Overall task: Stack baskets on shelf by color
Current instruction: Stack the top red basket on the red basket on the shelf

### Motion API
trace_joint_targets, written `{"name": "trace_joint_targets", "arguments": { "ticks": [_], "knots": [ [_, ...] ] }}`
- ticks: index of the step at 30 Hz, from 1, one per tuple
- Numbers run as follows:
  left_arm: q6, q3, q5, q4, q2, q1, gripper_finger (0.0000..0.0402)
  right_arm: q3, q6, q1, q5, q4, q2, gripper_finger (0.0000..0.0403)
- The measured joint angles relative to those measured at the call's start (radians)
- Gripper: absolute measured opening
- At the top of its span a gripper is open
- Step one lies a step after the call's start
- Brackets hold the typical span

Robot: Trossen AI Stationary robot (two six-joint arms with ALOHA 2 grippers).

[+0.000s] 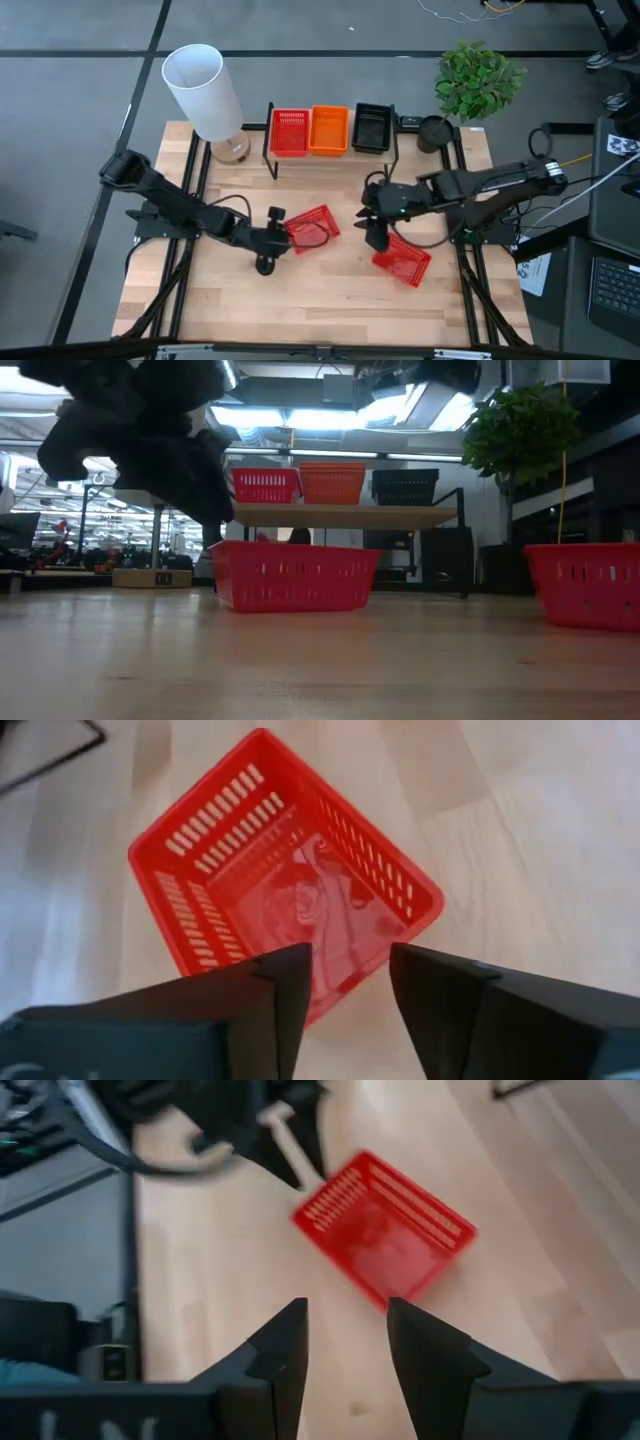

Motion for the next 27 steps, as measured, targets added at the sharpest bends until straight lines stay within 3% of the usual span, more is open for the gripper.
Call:
{"name": "trace_joint_targets", "arguments": {
  "ticks": [9, 17, 21, 27],
  "knots": [
    [0.183, 0.098, 0.025, -0.204, 0.126, -0.001, 0.0141, 0.081, 0.001, 0.133, 0.010, -0.017, -0.024, 0.0138],
    [0.232, 0.149, -0.045, -0.198, 0.151, 0.020, 0.0141, 0.082, 0.030, 0.220, 0.070, -0.028, -0.031, 0.0138],
    [0.375, 0.202, -0.080, -0.188, 0.151, 0.029, 0.0141, 0.082, 0.031, 0.247, 0.070, -0.027, -0.031, 0.0138],
    [0.570, 0.289, -0.074, -0.200, 0.225, 0.125, 0.0141, 0.081, 0.040, 0.293, 0.071, -0.023, -0.030, 0.0138]
  ]
}}
